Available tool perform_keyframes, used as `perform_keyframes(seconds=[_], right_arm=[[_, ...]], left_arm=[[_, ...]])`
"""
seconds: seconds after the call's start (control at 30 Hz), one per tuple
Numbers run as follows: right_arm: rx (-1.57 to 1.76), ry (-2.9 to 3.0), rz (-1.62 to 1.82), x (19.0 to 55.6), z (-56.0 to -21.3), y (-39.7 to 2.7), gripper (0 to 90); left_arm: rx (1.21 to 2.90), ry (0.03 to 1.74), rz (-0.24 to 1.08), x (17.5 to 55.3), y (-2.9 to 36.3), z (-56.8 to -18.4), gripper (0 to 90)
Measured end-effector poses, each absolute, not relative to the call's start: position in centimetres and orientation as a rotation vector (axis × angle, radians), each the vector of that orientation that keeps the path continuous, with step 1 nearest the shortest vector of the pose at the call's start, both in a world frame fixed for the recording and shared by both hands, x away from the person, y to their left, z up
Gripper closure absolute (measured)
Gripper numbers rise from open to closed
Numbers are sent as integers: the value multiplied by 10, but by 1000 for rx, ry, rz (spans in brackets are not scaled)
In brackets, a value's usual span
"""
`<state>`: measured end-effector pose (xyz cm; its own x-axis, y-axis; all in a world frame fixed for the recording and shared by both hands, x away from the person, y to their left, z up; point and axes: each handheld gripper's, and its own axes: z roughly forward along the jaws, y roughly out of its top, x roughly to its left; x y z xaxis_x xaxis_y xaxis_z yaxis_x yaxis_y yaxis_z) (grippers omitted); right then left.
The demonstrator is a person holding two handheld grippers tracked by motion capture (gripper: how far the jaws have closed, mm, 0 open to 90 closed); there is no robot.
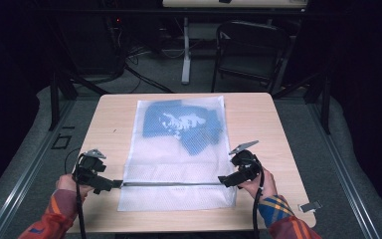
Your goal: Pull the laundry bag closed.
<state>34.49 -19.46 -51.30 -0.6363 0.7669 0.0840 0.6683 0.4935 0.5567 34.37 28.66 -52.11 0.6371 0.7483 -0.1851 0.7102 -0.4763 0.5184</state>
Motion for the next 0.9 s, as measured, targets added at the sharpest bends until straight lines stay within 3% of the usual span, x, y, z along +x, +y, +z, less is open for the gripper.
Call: perform_keyframes(seconds=[0.47,0.9], right_arm=[[1387,2409,840,328,-508,-260,0],[1578,2316,827,324,-526,-300,0]], left_arm=[[2252,1154,129,343,295,-525,2],[2246,1190,130,350,310,-538,2]])
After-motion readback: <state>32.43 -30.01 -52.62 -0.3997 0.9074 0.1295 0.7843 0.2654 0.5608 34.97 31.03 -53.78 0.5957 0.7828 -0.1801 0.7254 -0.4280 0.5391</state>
